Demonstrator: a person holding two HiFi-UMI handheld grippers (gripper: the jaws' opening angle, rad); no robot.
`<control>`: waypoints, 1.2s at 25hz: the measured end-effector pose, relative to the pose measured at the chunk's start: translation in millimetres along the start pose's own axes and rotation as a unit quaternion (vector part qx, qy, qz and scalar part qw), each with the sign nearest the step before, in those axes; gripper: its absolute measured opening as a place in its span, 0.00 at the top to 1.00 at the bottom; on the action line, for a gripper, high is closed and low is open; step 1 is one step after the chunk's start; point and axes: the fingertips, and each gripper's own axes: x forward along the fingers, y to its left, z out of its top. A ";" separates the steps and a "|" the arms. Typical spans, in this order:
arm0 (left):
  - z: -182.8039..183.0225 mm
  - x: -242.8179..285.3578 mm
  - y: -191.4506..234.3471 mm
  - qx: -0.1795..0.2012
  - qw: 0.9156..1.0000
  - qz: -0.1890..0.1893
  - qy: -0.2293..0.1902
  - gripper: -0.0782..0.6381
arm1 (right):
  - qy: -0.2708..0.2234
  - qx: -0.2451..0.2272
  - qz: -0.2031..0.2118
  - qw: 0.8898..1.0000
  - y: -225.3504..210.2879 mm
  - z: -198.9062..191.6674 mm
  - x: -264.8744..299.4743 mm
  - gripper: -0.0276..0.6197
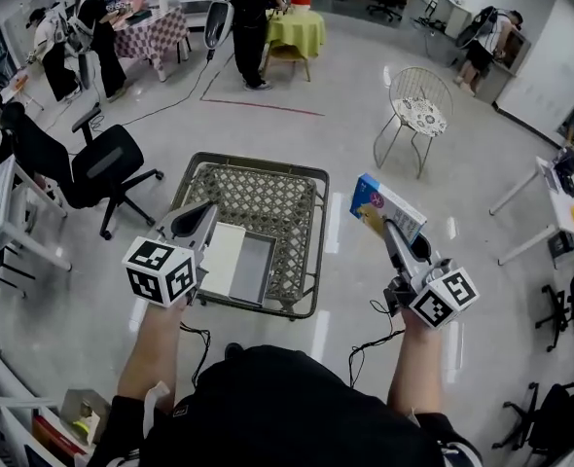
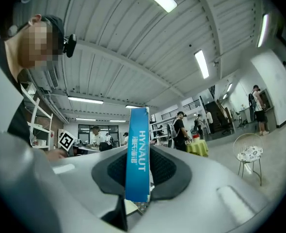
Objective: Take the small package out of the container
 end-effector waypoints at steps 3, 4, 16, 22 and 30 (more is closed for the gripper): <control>6.9 -5.0 14.1 0.009 1.000 0.000 -0.002 0.88 | -0.044 -0.004 -0.011 0.999 5.4 24.1 -9.1 0.83; 8.3 -5.6 18.1 0.011 1.000 0.000 -0.002 0.88 | -0.055 -0.002 -0.012 0.998 6.9 30.2 -11.7 0.83; 26.5 -14.8 50.8 0.015 1.000 -0.002 -0.019 0.88 | -0.090 -0.021 0.010 0.996 39.2 58.8 -0.2 0.83; 43.2 -19.0 70.8 0.018 0.999 0.008 -0.034 0.88 | -0.079 -0.025 -0.001 0.997 35.9 57.5 17.5 0.83; 45.9 -18.0 50.5 -0.015 0.998 -0.003 -0.065 0.88 | -0.072 -0.042 0.007 0.996 45.9 65.5 35.4 0.83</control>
